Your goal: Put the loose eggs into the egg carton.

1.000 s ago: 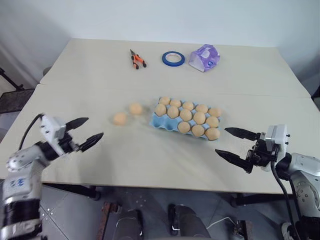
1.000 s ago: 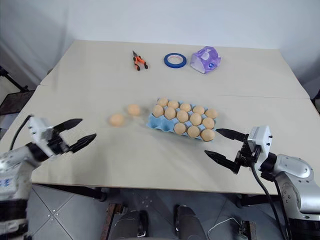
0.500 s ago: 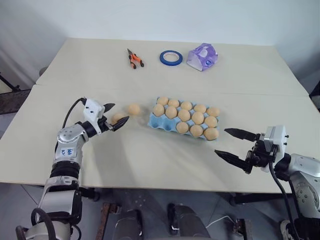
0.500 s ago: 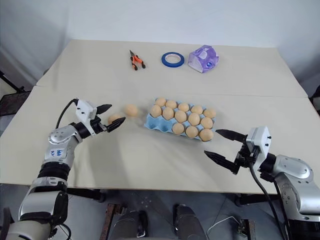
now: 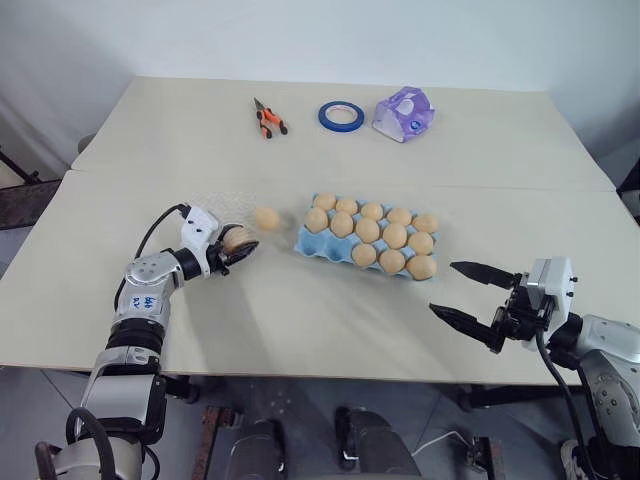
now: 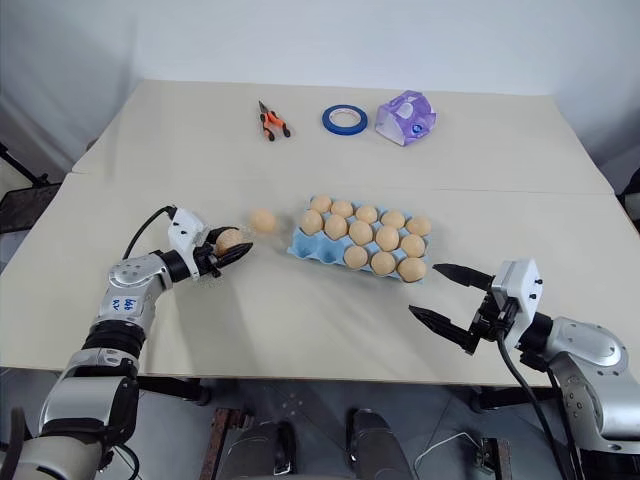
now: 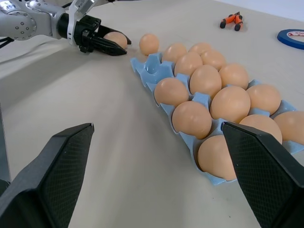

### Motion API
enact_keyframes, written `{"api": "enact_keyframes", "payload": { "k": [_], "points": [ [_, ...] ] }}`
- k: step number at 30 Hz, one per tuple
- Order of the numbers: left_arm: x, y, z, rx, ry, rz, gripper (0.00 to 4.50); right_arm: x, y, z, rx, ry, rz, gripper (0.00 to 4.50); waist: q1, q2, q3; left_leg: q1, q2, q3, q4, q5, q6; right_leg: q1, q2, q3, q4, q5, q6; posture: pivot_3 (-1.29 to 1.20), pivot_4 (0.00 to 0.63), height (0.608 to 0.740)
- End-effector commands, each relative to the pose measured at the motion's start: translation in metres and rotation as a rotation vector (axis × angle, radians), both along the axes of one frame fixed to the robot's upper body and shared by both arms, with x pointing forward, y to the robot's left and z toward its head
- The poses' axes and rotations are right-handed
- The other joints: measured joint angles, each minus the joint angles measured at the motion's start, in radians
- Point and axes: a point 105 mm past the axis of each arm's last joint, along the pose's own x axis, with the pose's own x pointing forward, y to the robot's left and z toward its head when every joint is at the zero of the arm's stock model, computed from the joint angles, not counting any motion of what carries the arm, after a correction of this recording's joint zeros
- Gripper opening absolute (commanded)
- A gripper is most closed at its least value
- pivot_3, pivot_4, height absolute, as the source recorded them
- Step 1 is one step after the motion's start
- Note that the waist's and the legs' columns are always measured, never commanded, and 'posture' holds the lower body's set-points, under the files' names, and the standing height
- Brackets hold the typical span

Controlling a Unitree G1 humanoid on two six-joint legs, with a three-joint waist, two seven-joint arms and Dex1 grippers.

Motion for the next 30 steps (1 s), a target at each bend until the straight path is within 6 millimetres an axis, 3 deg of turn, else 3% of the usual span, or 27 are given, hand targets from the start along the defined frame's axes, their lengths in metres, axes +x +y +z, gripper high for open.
{"api": "enact_keyframes", "payload": {
  "k": [1, 7, 11, 18, 22, 30],
  "points": [
    [0.003, -0.001, 0.021, -0.009, -0.058, -0.022, 1.85, -0.003, 0.000, 0.010, 0.000, -0.043, -0.002, 4.50, 0.000, 0.000, 0.000, 0.000, 0.000, 0.000, 0.000, 0.000, 0.000, 0.000, 0.000, 0.000, 0.000, 0.000, 0.000, 0.00, 0.150, 0.740],
    [-0.002, -0.040, 0.077, -0.152, -0.188, -0.171, 1.85, -0.002, 0.000, 0.010, -0.001, -0.041, -0.002, 4.50, 0.003, 0.000, 0.000, -0.001, 0.000, 0.000, 0.001, 0.000, 0.000, 0.000, 0.000, 0.000, 0.000, 0.000, 0.000, 0.00, 0.150, 0.740],
    [-0.007, -0.070, 0.094, -0.162, -0.187, -0.261, 1.85, -0.001, 0.001, 0.010, -0.001, -0.040, -0.001, 4.50, 0.003, 0.000, 0.000, 0.000, -0.001, 0.000, 0.001, 0.000, 0.000, 0.001, 0.000, 0.000, 0.000, 0.000, 0.001, 0.00, 0.150, 0.740],
    [-0.012, -0.130, 0.095, -0.130, -0.112, -0.415, 1.85, -0.002, 0.002, 0.010, 0.000, -0.038, -0.002, 4.50, 0.001, 0.000, 0.000, 0.000, -0.001, 0.000, 0.003, 0.001, 0.001, 0.001, 0.001, 0.000, 0.002, 0.001, 0.001, 0.00, 0.150, 0.740],
    [-0.011, -0.156, 0.078, -0.097, -0.066, -0.479, 1.85, -0.004, 0.001, 0.009, 0.001, -0.039, -0.012, 4.50, 0.000, 0.000, 0.000, 0.000, -0.002, 0.000, 0.003, 0.001, 0.001, 0.001, 0.001, 0.001, 0.002, 0.001, 0.002, 0.00, 0.150, 0.740],
    [-0.013, -0.169, 0.060, -0.044, -0.028, -0.529, 1.85, -0.013, -0.002, 0.006, 0.004, -0.035, -0.043, 4.50, -0.001, 0.000, 0.000, 0.000, -0.002, -0.001, 0.003, 0.001, 0.001, 0.001, 0.001, 0.001, 0.002, 0.001, 0.002, 0.00, 0.150, 0.740]
  ]
}}
